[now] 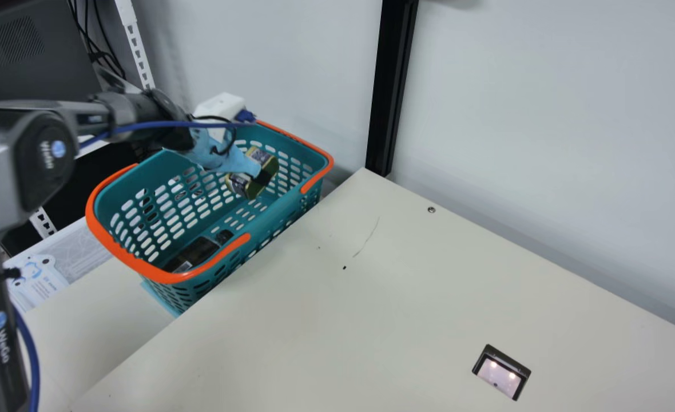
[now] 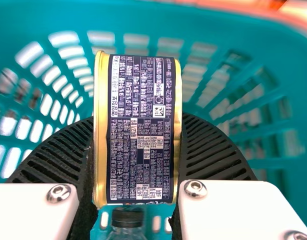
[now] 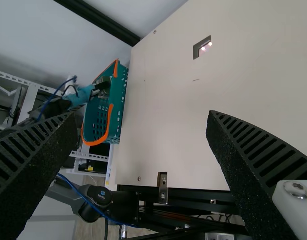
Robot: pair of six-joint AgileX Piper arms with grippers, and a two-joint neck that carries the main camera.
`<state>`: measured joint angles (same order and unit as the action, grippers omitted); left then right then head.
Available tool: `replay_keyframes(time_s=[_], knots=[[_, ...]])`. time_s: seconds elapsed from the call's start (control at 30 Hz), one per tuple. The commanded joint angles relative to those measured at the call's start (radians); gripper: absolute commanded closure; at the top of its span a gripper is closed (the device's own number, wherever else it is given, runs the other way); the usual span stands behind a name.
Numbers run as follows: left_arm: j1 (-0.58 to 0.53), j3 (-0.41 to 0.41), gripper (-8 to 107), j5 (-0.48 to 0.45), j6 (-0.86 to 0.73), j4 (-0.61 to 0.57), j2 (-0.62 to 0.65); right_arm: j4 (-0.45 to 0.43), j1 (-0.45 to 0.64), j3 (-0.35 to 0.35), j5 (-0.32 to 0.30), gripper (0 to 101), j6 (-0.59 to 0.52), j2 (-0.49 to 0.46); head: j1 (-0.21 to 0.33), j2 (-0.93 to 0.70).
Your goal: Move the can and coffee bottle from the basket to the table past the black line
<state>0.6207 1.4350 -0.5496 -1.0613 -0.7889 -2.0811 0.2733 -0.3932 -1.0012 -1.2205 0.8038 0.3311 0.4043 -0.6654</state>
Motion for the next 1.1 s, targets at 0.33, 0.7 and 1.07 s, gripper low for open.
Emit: replay_keyframes(time_s=[0.33, 0.7, 1.07], knots=[[0.048, -0.24, 89, -0.121, 0.01, -0.386, 0.457, 0.0, 0.0, 0.0, 0.0, 0, 0.0, 0.0, 0.018, -0.011], [0.027, -0.356, 89, -0.376, 0.47, -0.337, 0.766, 0.0, 0.0, 0.0, 0.0, 0, 0.0, 0.0, 0.018, -0.011], [-0.006, -0.382, 89, -0.631, 0.931, -0.339, 0.997, 0.0, 0.0, 0.0, 0.0, 0, 0.0, 0.0, 0.018, -0.011]])
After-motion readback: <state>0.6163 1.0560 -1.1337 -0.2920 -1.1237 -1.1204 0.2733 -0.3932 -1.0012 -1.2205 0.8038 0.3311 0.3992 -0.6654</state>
